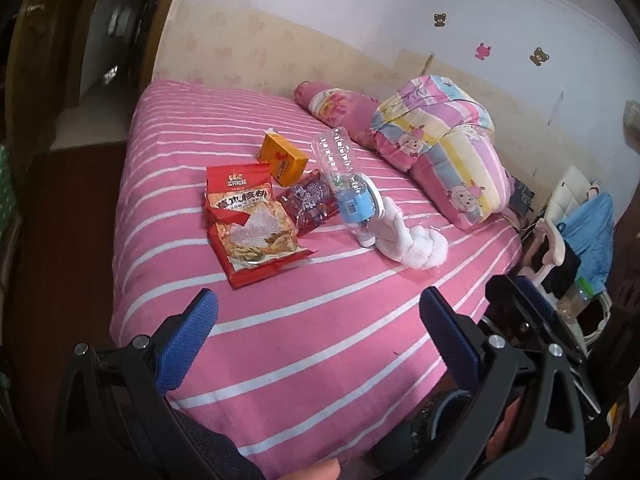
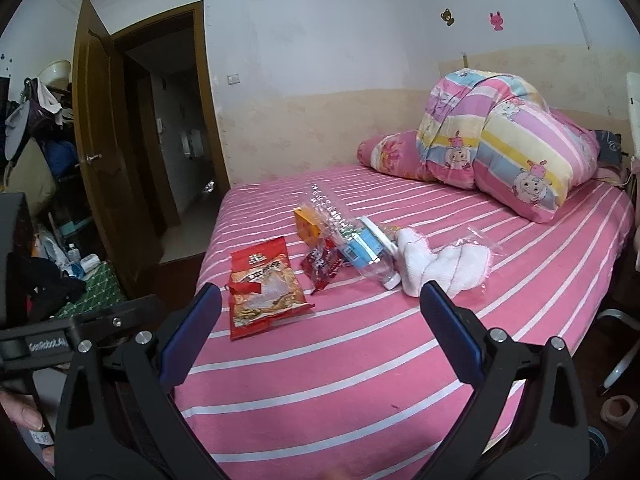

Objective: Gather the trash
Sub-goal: 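Move both tools toward the trash items on the bed, then grasp the red walnut snack bag with left tool while right tool grasps the red candy wrapper, then carry the snack bag and candy wrapper with both tools over the floor trash bin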

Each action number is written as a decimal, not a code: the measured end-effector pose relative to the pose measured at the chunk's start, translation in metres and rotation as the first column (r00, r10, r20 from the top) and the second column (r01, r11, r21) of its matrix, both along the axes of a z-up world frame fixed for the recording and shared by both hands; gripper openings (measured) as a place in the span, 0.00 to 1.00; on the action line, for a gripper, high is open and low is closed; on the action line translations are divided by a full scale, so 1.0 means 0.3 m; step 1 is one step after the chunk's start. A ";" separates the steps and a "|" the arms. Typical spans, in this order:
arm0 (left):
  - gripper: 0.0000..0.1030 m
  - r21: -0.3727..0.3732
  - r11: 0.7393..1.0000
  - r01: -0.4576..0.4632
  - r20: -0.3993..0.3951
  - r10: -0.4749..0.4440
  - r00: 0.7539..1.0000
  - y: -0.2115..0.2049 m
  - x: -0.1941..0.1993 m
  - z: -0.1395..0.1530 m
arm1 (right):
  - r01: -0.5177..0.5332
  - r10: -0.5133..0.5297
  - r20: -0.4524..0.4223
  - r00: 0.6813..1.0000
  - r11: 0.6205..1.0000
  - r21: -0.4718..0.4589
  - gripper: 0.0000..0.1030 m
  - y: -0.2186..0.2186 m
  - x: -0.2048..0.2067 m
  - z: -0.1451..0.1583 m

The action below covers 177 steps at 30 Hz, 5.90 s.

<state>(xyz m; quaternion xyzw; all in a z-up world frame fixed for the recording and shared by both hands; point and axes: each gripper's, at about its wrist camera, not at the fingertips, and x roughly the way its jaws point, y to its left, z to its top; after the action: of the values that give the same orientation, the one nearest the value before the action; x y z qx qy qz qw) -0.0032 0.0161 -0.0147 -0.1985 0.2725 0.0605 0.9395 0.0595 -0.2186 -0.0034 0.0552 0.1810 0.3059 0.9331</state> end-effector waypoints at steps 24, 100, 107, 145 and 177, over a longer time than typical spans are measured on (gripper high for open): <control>0.95 -0.021 0.998 0.061 -0.074 -0.063 0.995 0.066 0.104 -0.122 | -0.155 0.159 -0.092 0.983 0.987 0.050 0.95 0.094 0.067 -0.039; 0.12 -0.233 0.959 -0.160 -0.222 0.108 0.969 0.368 0.223 -0.283 | -0.317 0.345 -0.355 0.869 0.938 0.138 0.15 0.388 0.465 -0.177; 0.12 -0.242 0.945 -0.220 -0.229 0.165 0.959 0.402 0.123 -0.286 | -0.426 0.462 -0.394 0.794 0.887 0.180 0.15 0.463 0.454 -0.200; 0.12 -0.126 0.991 0.039 0.086 -0.029 0.996 0.000 -0.106 0.186 | -0.235 0.237 -0.069 0.969 0.971 0.035 0.15 0.019 0.013 0.104; 0.12 -0.161 0.733 0.661 -0.396 -0.662 0.637 -1.192 0.445 -0.378 | 0.444 -0.433 -0.535 0.726 0.888 -0.117 0.15 -1.098 -0.076 -0.656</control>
<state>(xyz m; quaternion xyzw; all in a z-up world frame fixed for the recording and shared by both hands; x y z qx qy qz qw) 0.1304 -0.3416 -0.1281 -0.0672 0.5251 -0.2453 0.8121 0.0366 -0.5480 -0.2001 0.1904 0.4184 0.0500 0.8866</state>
